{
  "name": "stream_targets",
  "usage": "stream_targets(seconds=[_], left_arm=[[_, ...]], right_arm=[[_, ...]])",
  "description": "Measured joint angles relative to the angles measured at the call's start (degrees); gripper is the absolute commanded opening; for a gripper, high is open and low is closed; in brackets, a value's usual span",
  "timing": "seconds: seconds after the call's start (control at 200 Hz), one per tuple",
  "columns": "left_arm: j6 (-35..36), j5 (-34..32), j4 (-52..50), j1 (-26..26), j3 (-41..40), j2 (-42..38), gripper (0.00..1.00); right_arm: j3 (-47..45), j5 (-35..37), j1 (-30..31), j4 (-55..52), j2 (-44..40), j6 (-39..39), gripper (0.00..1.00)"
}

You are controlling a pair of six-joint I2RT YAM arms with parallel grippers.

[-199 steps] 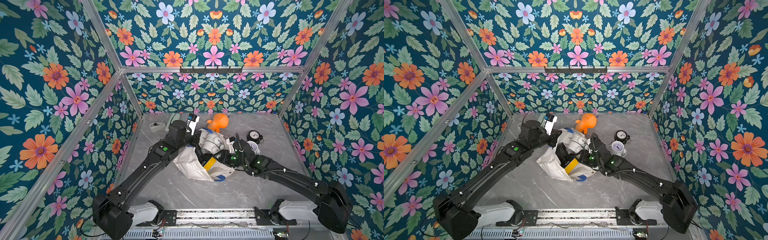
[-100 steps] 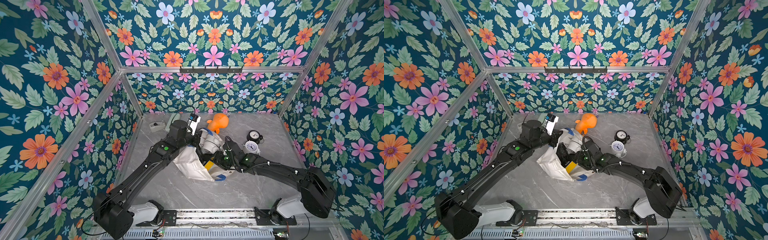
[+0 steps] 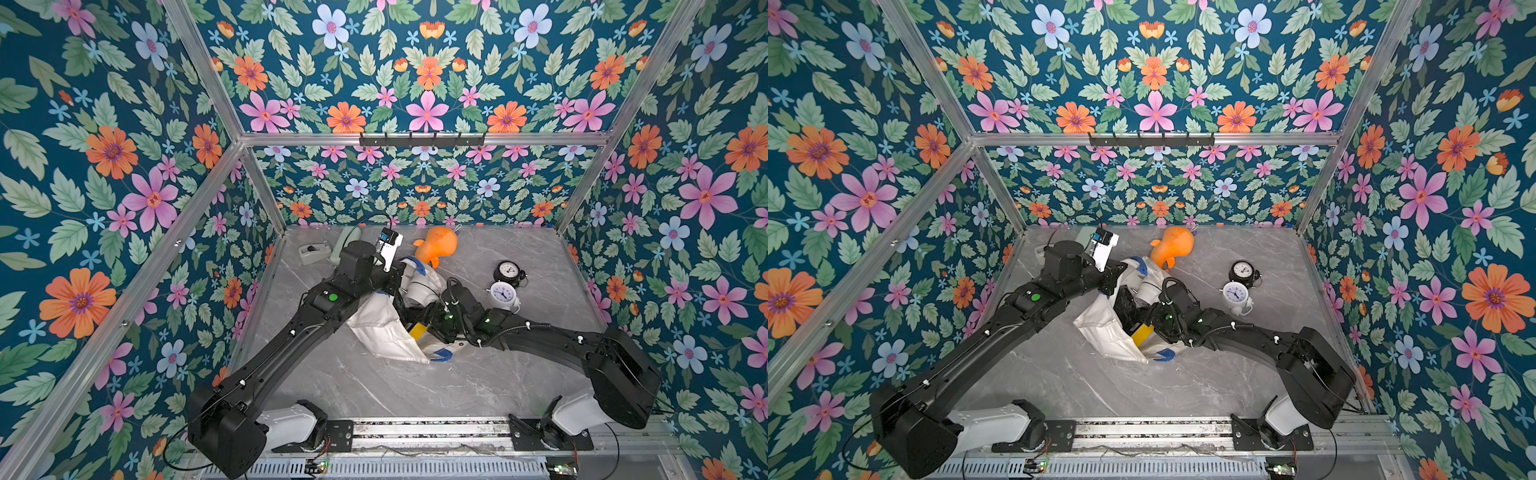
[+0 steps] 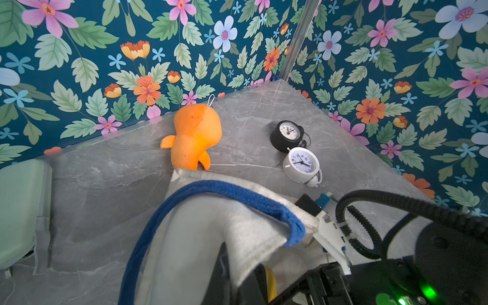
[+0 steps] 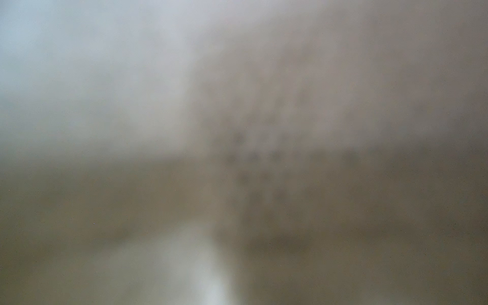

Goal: Take the alarm clock out of the canvas bag
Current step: Pick up the alarm from the canvas bag.

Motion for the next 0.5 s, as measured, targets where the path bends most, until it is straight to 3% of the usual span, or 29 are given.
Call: stream_targets(seconds=[0.5], left_arm=[[0.2,0.7,0.3,0.0,-1.8,-1.7,0.0]], right_arm=[[2.7,2.2,0.0,-0.8,5.8,3.1,0.59]])
